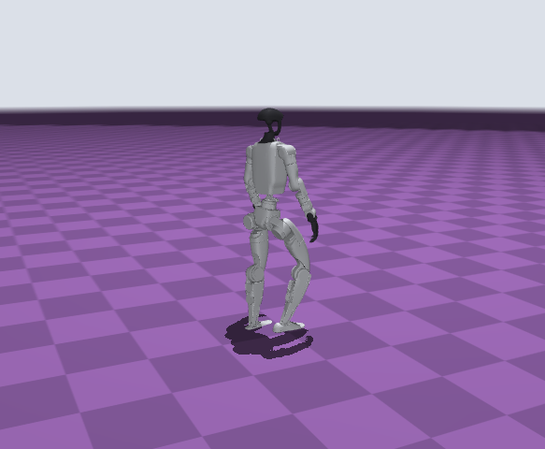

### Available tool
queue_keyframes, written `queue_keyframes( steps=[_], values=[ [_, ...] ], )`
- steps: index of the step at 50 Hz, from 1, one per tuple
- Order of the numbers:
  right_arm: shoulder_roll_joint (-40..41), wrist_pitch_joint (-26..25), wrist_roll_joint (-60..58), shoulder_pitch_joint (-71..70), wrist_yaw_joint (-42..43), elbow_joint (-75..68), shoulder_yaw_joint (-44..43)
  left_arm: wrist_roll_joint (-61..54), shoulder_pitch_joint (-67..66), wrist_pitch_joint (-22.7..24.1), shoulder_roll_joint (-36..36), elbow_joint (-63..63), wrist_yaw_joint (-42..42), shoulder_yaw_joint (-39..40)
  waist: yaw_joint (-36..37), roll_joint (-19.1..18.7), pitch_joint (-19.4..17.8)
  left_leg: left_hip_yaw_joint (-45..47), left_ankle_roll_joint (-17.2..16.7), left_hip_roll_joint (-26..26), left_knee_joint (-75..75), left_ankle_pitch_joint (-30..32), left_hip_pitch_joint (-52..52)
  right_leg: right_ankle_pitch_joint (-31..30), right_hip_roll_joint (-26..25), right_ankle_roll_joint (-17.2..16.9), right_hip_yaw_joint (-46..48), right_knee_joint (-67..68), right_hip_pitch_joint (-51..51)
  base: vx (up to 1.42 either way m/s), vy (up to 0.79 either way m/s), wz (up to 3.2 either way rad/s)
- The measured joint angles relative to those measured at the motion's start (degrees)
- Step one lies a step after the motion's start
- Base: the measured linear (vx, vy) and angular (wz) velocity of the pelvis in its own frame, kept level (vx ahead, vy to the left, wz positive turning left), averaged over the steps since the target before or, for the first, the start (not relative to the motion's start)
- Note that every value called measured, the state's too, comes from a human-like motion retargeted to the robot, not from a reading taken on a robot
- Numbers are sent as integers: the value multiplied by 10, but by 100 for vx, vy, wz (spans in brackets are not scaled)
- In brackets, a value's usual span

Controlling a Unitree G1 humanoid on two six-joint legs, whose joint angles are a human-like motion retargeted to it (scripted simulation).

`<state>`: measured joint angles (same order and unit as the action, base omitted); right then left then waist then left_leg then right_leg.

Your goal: Walk

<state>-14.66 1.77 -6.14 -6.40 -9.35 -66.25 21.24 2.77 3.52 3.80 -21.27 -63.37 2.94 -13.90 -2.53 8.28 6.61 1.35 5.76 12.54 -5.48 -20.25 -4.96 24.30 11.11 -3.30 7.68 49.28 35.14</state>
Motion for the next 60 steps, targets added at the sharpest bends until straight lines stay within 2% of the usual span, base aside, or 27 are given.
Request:
queue_keyframes(
  steps=[3,7,12,15,19,21,24,27,31,35,38,40,46,48,52,55,60],
  values=[
    [-1,-1,7,13,3,-13,-12,3,10,10,1,15,2,-9,-3,-11,7,-4,-4,-13,21,-11,29,-43,-40,-19,7,-160,0,46,-3,-16],
    [-2,-3,5,32,0,-35,-23,13,10,18,8,28,10,-21,-6,-10,23,-11,-6,-12,12,-38,51,-74,-62,-29,3,-262,-2,45,-3,-6],
    [-5,-7,0,46,-1,-62,-38,27,-3,19,27,23,27,-30,-3,-21,35,-27,-15,-26,-69,-80,71,-87,-80,-8,4,-238,-38,45,-4,2],
    [-4,-10,1,48,5,-72,-47,35,-15,18,40,8,37,-33,1,-35,34,-37,-38,-45,-171,-88,60,-72,-101,11,5,-224,-71,42,-5,-2],
    [-2,-13,0,41,19,-70,-51,47,-27,15,48,-6,44,-39,16,-63,29,-42,-94,-86,-366,-36,3,-60,-147,35,7,-241,-117,37,-4,-18],
    [-1,-14,-3,35,25,-65,-49,54,-30,14,48,-7,43,-42,27,-74,26,-37,-108,-109,-462,-21,-36,-56,-168,45,6,-255,-136,33,-3,-34],
    [0,-14,-7,20,34,-55,-41,58,-31,11,45,-5,35,-44,47,-78,22,-34,-105,-134,-551,-38,-97,-48,-188,50,-5,-270,-162,31,-1,-48],
    [2,-16,-7,2,40,-42,-31,53,-32,7,42,-4,25,-41,70,-69,18,-45,-86,-138,-558,-78,-150,-42,-194,45,-26,-281,-182,29,1,-68],
    [8,-21,-1,-33,29,-15,-16,38,-32,-1,41,-15,20,-31,92,-42,6,-105,-66,-92,-450,-97,-183,-38,-181,31,-76,-299,-207,28,5,-96],
    [13,-22,11,-58,10,25,7,28,-47,-8,52,-37,24,-24,111,-24,7,-228,-65,-25,-315,-67,-178,-31,-171,18,-147,-295,-207,25,10,-149],
    [30,-20,7,-43,8,60,34,31,-92,-10,79,-51,16,-31,123,-31,21,-314,-67,20,-313,-63,-174,-6,-189,9,-204,-237,-184,19,17,-181],
    [32,-21,5,-51,-1,81,46,32,-101,-11,83,-60,19,-31,128,-29,19,-331,-62,35,-300,-59,-158,2,-193,2,-246,-225,-184,18,19,-185],
    [20,-15,0,-94,-30,124,70,29,-91,-10,61,-74,28,-21,124,-27,3,-263,-32,28,-244,-57,-123,5,-181,-26,-322,-224,-189,14,21,-161],
    [19,-11,-1,-93,-31,132,77,27,-94,-7,53,-73,22,-15,123,-29,0,-225,-25,22,-236,-63,-119,9,-171,-33,-306,-202,-173,11,19,-158],
    [17,-3,-1,-83,-22,126,82,21,-96,-3,32,-72,0,4,131,-32,-5,-145,-17,3,-212,-75,-107,43,-107,-8,-158,-143,-129,10,17,-154],
    [14,4,2,-68,-5,102,74,21,-88,-3,13,-78,-15,18,124,-28,-8,-106,-15,0,-181,-74,-91,75,-69,3,-83,-93,-108,10,16,-80],
    [10,6,13,-25,22,24,48,20,-58,-7,-2,-95,-27,17,96,-18,-14,-85,-17,13,-116,-55,-51,96,-28,14,-23,3,-75,11,15,8]
  ],
)
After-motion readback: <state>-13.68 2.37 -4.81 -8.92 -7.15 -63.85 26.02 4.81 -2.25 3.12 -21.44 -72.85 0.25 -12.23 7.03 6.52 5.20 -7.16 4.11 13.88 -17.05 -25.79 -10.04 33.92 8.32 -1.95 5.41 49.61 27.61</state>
